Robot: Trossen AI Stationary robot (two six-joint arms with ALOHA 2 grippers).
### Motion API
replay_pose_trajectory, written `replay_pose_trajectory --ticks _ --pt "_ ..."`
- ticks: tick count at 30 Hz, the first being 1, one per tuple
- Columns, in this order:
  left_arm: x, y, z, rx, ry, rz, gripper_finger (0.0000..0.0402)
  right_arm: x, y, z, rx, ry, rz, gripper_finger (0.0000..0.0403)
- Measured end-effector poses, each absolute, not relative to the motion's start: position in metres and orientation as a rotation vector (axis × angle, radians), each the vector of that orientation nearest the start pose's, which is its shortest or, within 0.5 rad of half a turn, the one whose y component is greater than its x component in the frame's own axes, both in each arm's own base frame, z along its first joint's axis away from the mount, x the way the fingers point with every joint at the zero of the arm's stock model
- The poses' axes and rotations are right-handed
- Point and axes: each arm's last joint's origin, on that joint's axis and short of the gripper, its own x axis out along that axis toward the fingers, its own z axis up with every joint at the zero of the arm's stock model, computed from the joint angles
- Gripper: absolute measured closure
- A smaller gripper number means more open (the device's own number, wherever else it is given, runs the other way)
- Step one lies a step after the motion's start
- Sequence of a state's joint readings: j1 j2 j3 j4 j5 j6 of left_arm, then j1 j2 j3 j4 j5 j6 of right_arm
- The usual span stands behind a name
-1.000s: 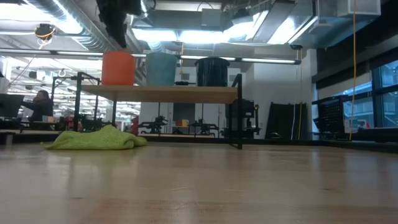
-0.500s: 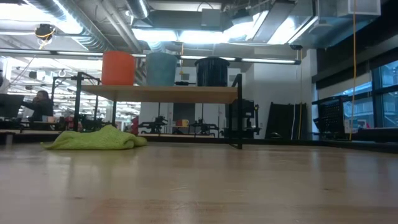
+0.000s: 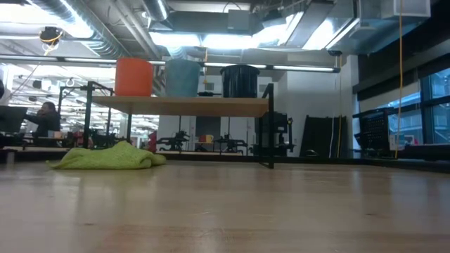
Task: Stack small to large cups/mugs on shelf
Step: Return to Home Position
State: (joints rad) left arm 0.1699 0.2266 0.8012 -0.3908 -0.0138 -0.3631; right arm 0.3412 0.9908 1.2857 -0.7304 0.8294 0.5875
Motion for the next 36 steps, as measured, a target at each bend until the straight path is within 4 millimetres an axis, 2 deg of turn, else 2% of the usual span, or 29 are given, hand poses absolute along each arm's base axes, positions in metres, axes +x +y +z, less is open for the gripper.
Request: replay_pose_trajectory --ticks 3,8,12,14,16,19,23,27,30,33,36 --pt "0.021 0.005 0.346 -0.352 -0.225 0.172 0.0322 0.139 0.031 0.398 0.415 0.116 -0.564 0.0263" --pt "0.016 0.004 0.315 -0.395 -0.246 0.166 0.0322 0.116 0.025 0.359 0.457 -0.011 -0.563 0.0268" --pt "0.034 0.007 0.289 -0.448 -0.153 0.175 0.0322 0.105 0.019 0.322 0.459 -0.065 -0.660 0.0267" --pt "0.043 0.008 0.282 -0.468 -0.172 0.161 0.0322 0.100 0.017 0.308 0.471 -0.096 -0.693 0.0267" --pt "0.053 0.009 0.267 -0.498 -0.152 0.149 0.0322 0.098 0.016 0.296 0.435 -0.084 -0.704 0.0267" --pt "0.060 0.009 0.258 -0.531 -0.167 0.098 0.0322 0.095 0.015 0.283 0.417 -0.069 -0.705 0.0267" --pt "0.073 0.008 0.228 -0.650 -0.023 0.017 0.0322 0.096 0.017 0.275 0.404 -0.023 -0.632 0.0267" --pt "0.076 0.004 0.221 -0.686 0.006 -0.042 0.0328 0.098 0.017 0.265 0.406 -0.012 -0.642 0.0267" --pt "0.077 0.001 0.218 -0.649 0.040 -0.069 0.0335 0.099 0.018 0.257 0.420 -0.015 -0.669 0.0267" --pt "0.076 -0.001 0.204 -0.624 0.186 -0.050 0.0343 0.104 0.020 0.241 0.409 0.007 -0.675 0.0267" --pt "0.073 -0.002 0.186 -0.615 0.353 0.004 0.0349 0.106 0.021 0.217 0.457 0.024 -0.694 0.0267"
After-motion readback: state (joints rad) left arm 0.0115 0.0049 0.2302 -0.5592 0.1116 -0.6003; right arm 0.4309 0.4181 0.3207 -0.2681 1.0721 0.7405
